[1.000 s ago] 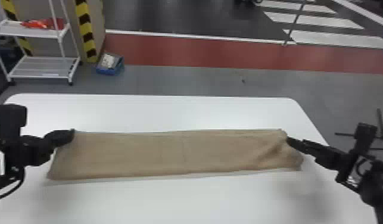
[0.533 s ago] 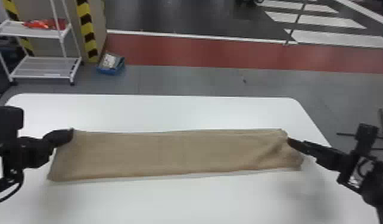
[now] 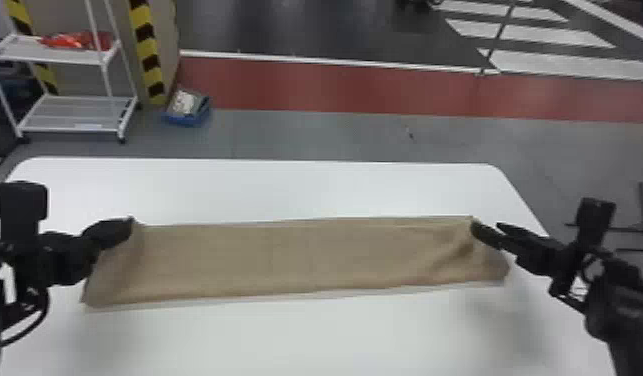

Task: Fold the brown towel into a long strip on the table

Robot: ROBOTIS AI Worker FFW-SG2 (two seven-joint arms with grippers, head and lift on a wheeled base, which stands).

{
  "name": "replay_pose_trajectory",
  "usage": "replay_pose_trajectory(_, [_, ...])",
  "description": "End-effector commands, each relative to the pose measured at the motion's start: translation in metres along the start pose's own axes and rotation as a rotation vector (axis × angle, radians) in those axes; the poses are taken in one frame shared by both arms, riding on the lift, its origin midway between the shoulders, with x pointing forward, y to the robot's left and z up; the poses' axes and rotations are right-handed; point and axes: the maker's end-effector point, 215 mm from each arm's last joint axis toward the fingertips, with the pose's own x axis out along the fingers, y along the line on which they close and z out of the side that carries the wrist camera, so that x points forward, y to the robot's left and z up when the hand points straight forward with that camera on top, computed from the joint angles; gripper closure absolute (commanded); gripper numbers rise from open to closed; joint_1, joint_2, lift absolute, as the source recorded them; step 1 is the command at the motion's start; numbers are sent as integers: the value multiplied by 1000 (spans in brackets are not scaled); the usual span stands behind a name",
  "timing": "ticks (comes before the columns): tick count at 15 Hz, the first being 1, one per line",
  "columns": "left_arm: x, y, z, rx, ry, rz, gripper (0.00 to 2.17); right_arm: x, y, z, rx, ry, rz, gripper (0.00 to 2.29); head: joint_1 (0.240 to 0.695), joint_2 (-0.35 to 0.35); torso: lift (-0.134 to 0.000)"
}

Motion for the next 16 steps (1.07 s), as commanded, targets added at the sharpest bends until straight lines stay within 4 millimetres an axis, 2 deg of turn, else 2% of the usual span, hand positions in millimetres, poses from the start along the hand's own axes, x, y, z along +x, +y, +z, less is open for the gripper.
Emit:
replay_pose_trajectory(1, [2, -6, 0, 6, 1, -10, 1278, 6, -3, -3, 1, 5, -32, 319, 695, -168, -111])
replay_pose_trajectory(3, [3, -8, 1, 8, 1, -14, 1278, 10, -3, -6, 7, 9, -35, 323, 695, -177, -111])
replay_pose_trajectory(8, [5, -12, 4, 13, -3, -26, 1274, 16, -6, -6, 14, 14, -80, 535, 695, -181, -111])
replay_pose_trajectory(13, [5, -14, 4, 14, -3, -33, 1274, 22, -8, -10, 29, 37, -84, 593, 695, -181, -111])
replay_pose_trajectory(14, [4, -13, 4, 13, -3, -32, 1278, 22, -8, -10, 29, 37, -84, 626, 695, -182, -111])
replay_pose_trajectory(15, [4, -13, 4, 13, -3, -33, 1278, 20, -10, -9, 31, 33, -88, 795, 695, -182, -111])
replay_pose_trajectory(16, [4, -14, 3, 13, -2, -33, 1274, 20, -11, -10, 35, 34, -90, 802, 695, -182, -111])
